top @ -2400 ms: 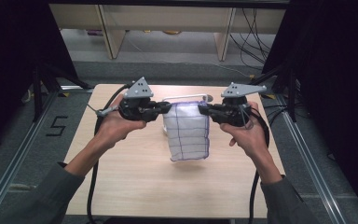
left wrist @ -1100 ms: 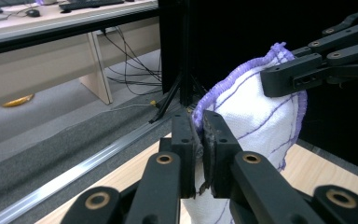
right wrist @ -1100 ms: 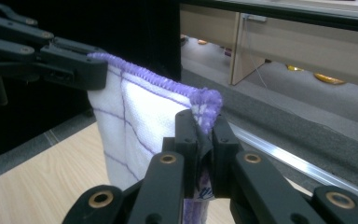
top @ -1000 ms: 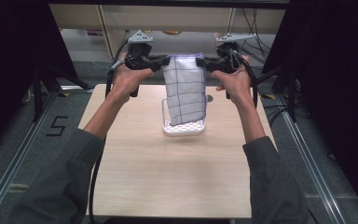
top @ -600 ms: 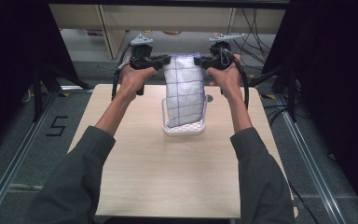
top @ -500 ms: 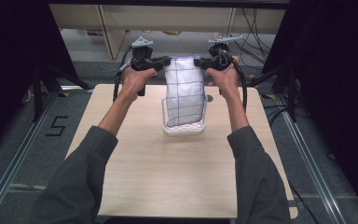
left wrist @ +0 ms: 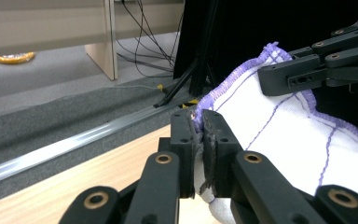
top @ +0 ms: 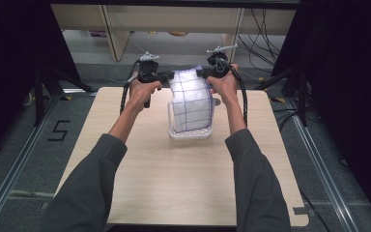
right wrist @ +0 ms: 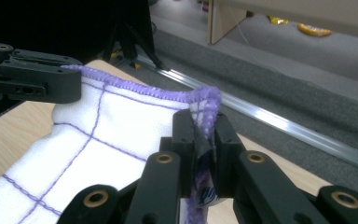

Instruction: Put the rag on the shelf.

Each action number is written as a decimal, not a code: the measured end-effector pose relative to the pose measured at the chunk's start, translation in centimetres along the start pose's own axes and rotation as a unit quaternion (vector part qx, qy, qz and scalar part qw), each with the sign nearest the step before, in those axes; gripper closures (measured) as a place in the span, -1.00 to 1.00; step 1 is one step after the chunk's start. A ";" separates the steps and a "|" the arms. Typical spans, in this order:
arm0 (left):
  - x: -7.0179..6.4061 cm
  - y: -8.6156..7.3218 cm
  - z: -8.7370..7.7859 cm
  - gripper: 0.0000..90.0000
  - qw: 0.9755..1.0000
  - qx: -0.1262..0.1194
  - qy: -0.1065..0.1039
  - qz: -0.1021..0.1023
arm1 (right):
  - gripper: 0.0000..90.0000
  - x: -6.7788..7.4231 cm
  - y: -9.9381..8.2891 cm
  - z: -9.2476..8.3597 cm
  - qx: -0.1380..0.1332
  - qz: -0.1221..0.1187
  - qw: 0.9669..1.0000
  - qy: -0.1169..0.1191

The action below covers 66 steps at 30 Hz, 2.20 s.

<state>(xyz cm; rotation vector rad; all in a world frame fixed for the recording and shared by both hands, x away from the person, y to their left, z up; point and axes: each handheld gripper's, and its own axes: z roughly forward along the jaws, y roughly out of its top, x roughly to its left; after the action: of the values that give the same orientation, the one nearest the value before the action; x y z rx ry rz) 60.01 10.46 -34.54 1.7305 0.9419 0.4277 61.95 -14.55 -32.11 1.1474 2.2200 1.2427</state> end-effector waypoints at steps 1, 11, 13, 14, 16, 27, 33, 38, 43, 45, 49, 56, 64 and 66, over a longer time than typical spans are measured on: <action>0.1 -0.1 0.1 0.84 1.000 0.003 -0.001 0.001 | 0.84 0.1 -0.1 0.1 0.000 0.000 1.000 -0.003; 0.2 -1.8 1.0 0.71 0.999 0.030 -0.012 0.000 | 0.78 -0.3 -0.9 1.0 0.042 -0.001 0.999 -0.017; 0.4 -2.0 1.0 0.65 0.999 0.032 -0.010 -0.001 | 0.68 -0.6 -1.1 1.0 0.050 0.006 0.999 -0.021; 0.5 -2.0 0.8 0.63 0.999 0.033 -0.011 -0.006 | 0.64 -0.7 -1.2 1.0 0.059 0.005 0.998 -0.021; 0.6 -2.0 0.5 0.55 0.999 0.032 -0.015 -0.008 | 0.59 -0.8 -1.4 1.0 0.059 0.004 0.998 -0.022; 0.9 -2.4 -2.1 0.35 0.998 0.058 -0.012 -0.011 | 0.42 -1.4 -1.4 -1.1 0.050 0.029 0.998 -0.029; 1.1 -2.9 -3.8 0.29 0.999 0.050 -0.013 -0.008 | 0.36 -1.4 -1.6 -2.4 0.043 0.024 0.999 -0.020; 1.1 -3.6 -5.4 0.26 0.999 0.044 -0.016 -0.012 | 0.32 -1.2 -2.0 -3.7 0.024 0.015 1.000 -0.013; 0.9 -4.3 -6.6 0.18 0.999 0.040 -0.024 -0.014 | 0.32 -1.0 -2.5 -4.8 0.015 0.002 1.000 -0.002; 0.7 -4.6 -7.1 0.18 0.999 0.037 -0.029 -0.013 | 0.32 -0.7 -2.7 -5.3 0.011 0.004 1.000 0.000; 0.3 -5.3 -7.8 0.17 0.999 0.041 -0.027 -0.013 | 0.32 -0.3 -3.1 -6.1 0.012 -0.001 1.000 0.004; -0.7 -5.8 -8.5 -0.05 0.998 0.049 -0.026 -0.008 | 0.31 0.3 -3.6 -7.2 0.000 -0.006 1.000 0.003; -2.1 -6.8 -9.4 -0.11 0.998 0.047 -0.035 -0.004 | 0.29 0.7 -4.8 -8.1 -0.001 -0.014 1.000 0.010; -2.4 -7.1 -9.6 -0.13 0.998 0.051 -0.038 -0.003 | 0.27 0.7 -5.1 -8.4 0.000 -0.017 1.000 0.010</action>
<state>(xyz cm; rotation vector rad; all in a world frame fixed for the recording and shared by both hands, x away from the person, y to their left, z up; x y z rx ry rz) 49.28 15.54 -37.12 1.8239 0.9271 0.3118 53.79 -20.04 -31.58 1.0985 2.2449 1.2456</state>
